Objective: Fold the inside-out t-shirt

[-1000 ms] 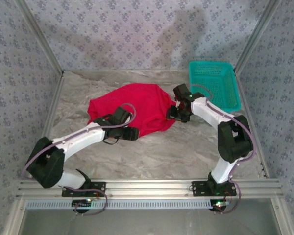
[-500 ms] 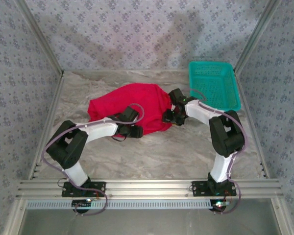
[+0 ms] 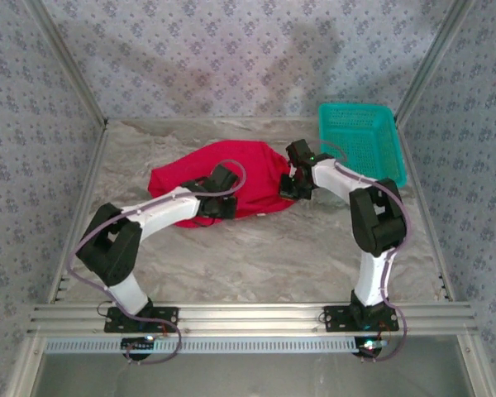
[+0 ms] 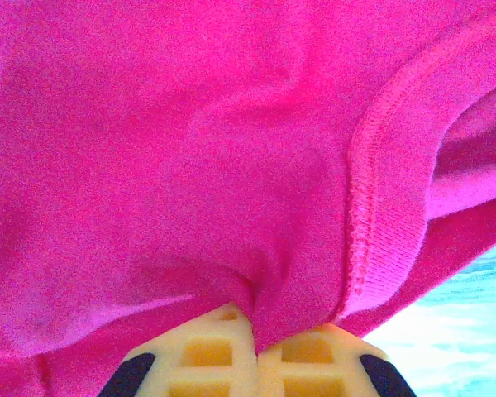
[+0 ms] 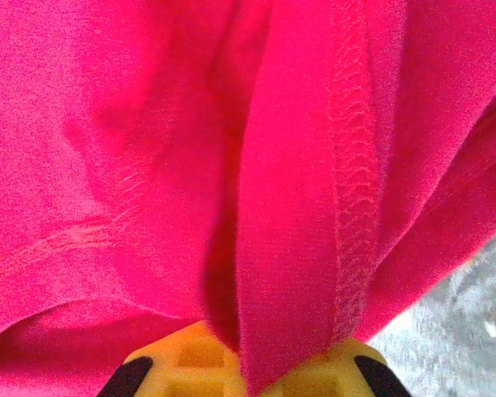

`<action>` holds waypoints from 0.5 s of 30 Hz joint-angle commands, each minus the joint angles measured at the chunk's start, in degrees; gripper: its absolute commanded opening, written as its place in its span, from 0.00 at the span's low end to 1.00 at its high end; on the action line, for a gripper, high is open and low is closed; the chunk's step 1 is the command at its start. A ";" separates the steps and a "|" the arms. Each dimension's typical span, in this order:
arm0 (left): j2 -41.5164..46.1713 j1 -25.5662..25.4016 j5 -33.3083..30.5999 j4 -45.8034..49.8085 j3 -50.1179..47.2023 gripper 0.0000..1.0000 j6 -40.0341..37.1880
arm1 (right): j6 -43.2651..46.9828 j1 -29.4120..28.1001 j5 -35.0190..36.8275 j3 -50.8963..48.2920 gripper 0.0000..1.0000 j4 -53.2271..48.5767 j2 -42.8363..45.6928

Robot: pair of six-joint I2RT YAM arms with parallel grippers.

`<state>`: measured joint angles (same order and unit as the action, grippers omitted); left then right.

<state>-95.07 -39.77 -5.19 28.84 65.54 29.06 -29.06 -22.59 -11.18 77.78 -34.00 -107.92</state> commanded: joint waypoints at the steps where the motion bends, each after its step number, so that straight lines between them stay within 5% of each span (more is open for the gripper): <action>1: 7.13 0.73 -5.03 9.07 10.04 0.00 -4.15 | 2.81 0.00 1.46 5.81 0.00 -4.41 8.94; 8: 11.32 5.18 -4.63 17.27 33.72 0.00 -10.51 | 6.11 0.33 4.73 16.05 0.00 2.00 19.14; 15: 17.85 5.38 3.02 16.12 44.86 0.00 -12.63 | 5.59 -1.58 2.14 22.78 0.00 8.63 28.70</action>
<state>-80.05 -34.26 -6.37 43.09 107.00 18.72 -24.49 -23.16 -8.27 97.69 -28.10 -82.43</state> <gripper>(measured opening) 0.038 0.048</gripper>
